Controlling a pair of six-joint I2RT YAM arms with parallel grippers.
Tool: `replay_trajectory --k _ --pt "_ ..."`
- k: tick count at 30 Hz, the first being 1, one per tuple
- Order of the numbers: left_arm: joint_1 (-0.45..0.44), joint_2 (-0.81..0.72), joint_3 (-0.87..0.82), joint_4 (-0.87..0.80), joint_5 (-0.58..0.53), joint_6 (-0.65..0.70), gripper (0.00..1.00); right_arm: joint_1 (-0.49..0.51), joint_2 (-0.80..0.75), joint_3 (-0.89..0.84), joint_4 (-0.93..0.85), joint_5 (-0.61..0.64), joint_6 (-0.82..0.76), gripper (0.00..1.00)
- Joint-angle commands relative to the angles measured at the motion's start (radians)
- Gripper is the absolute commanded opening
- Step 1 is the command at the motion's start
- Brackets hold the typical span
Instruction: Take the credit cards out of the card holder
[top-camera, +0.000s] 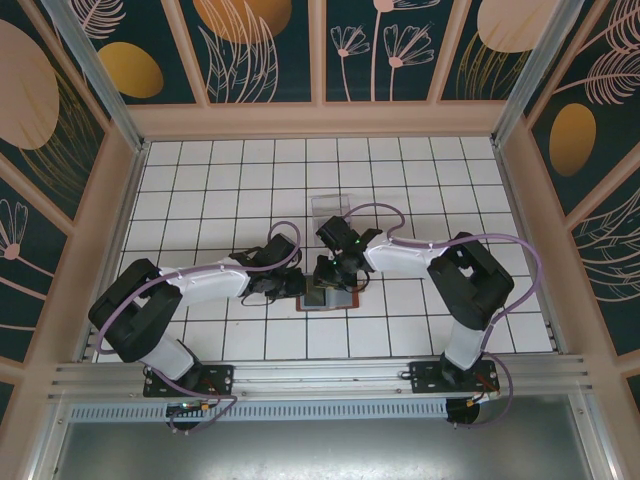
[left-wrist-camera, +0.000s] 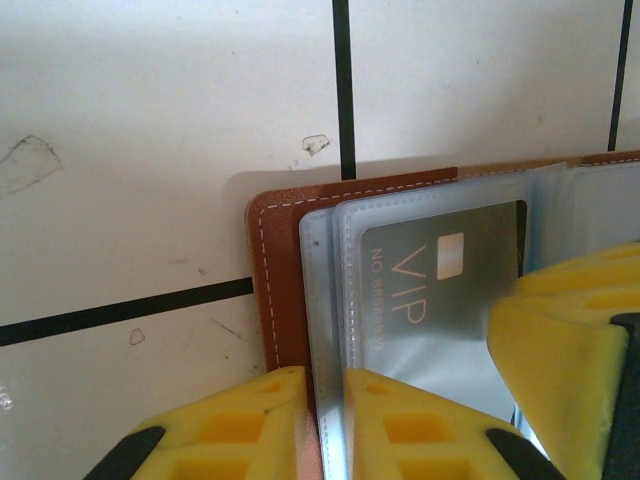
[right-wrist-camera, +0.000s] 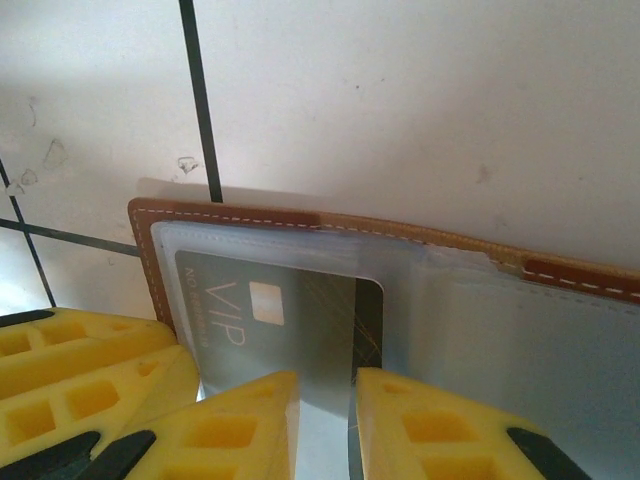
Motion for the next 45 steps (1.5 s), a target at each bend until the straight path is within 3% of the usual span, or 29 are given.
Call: replay_trajectory --k 1,22,45 --pt "-0.007 0.017 -0.005 -0.043 -0.042 0.0 0.22 -0.003 0.019 -0.007 -0.059 0.068 -0.008 0.24" --pt "-0.008 0.064 0.019 -0.098 -0.088 0.017 0.21 -0.005 -0.047 0.031 -0.142 0.125 -0.002 0.23" --pt "-0.007 0.105 0.041 -0.128 -0.082 0.037 0.17 -0.052 -0.092 -0.15 0.105 -0.037 0.037 0.19"
